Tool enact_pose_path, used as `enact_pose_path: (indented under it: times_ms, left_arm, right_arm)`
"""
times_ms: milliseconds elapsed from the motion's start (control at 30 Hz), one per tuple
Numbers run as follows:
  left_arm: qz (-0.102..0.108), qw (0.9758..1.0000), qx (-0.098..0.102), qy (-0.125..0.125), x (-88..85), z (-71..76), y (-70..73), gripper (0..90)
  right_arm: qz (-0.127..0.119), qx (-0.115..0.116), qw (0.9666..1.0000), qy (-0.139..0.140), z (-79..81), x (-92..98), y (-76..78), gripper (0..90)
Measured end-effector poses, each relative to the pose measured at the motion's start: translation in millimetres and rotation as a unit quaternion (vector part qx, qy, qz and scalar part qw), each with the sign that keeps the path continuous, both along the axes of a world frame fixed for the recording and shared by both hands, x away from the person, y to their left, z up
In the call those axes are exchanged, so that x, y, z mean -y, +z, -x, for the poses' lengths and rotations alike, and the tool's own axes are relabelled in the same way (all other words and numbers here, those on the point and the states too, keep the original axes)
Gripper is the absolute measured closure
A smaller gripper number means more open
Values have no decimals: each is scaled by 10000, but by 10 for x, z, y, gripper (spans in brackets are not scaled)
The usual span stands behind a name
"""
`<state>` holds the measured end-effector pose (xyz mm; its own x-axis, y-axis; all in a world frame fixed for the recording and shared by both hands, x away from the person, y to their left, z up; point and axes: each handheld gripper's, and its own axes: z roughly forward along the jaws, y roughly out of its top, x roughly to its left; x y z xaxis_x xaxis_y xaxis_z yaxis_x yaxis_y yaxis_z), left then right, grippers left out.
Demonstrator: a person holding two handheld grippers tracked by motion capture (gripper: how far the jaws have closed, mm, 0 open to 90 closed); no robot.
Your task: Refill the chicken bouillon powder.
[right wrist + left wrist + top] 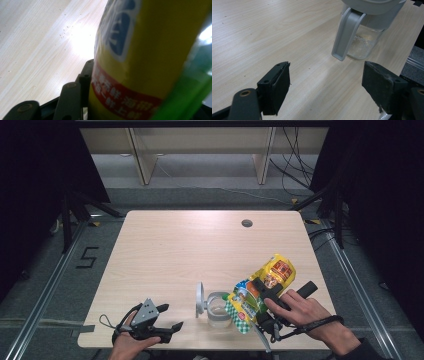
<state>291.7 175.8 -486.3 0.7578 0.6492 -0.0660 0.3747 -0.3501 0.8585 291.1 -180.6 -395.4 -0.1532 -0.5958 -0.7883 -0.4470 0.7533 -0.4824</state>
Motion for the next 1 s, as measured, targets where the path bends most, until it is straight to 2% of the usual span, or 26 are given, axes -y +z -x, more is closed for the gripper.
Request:
enact_pose_path:
  times_ms: [33, 100, 133, 167, 200, 233, 333, 400, 467, 500, 533, 567, 633, 667, 700, 733, 767, 800, 967, 1000]
  left_arm:
    - [-64, 10000, 15, -33, -8, -4, 3, 219]
    - [-47, 10000, 12, -23, -6, -3, 2, 219]
    - [-46, 10000, 11, -24, -7, -3, 2, 219]
    - [52, 10000, -8, 20, 6, 2, -3, 219]
    - [-49, 10000, 15, -27, -8, -4, 3, 219]
    - [-49, 10000, 15, -27, -8, -4, 3, 219]
    - [-47, 10000, 9, -24, -6, -2, 3, 219]
    - [-45, 10000, 8, -24, -6, -2, 2, 219]
    - [-50, 10000, 12, -26, -7, -3, 3, 219]
    - [43, 10000, -10, 14, 6, 3, -2, 219]
    - [41, 10000, -10, 15, 6, 3, -2, 219]
    - [-60, 10000, 9, -31, -8, -3, 3, 219]
    - [-54, 10000, 8, -26, -6, -3, 2, 219]
    - [-54, 10000, 12, -13, -4, -1, 1, 219]
    - [-48, 10000, 7, -25, -6, -2, 2, 219]
    - [-43, 10000, 6, -22, -6, -2, 2, 219]
    - [-43, 10000, 6, -22, -6, -2, 2, 219]
    - [0, 10000, -2, -1, 0, 1, 0, 219]
    - [-55, 10000, 5, -25, -6, -2, 2, 219]
    - [-52, 10000, 17, -23, -8, -5, 2, 219]
  right_arm:
    - [-6, 0, 10000, -5, 5, 1, 1, 548]
    - [12, 12, 10000, 8, 7, -1, 2, 548]
    - [-73, 13, 10000, -66, 24, 5, -17, 549]
    - [-5, 32, 10000, -16, 25, 2, -15, 549]
    - [68, 91, 9999, 68, 22, -2, -15, 549]
    - [203, 153, 9995, 170, 16, -11, -5, 549]
    - [239, 173, 9994, 204, 27, -16, -8, 550]
    - [197, 70, 9997, 116, 40, -16, -31, 550]
    - [242, 122, 9995, 149, 48, -21, -45, 550]
    - [337, -38, 9994, 52, 46, -34, -36, 550]
    - [323, -5, 9994, 76, 46, -35, -39, 551]
    - [325, 3, 9994, 69, 47, -37, -41, 551]
    - [329, 10, 9994, 73, 46, -40, -44, 551]
    - [260, -83, 9996, -9, 47, -43, -61, 551]
    - [592, 50, 9980, 230, 29, -70, -28, 551]
    - [638, -9, 9977, 223, 24, -77, -28, 551]
    - [436, 10, 9990, 45, 48, -66, -53, 552]
    - [572, 55, 9982, 168, 33, -79, -39, 552]
    - [484, -54, 9988, 39, 19, -82, -48, 552]
    - [611, -31, 9980, 130, 5, -92, -37, 552]
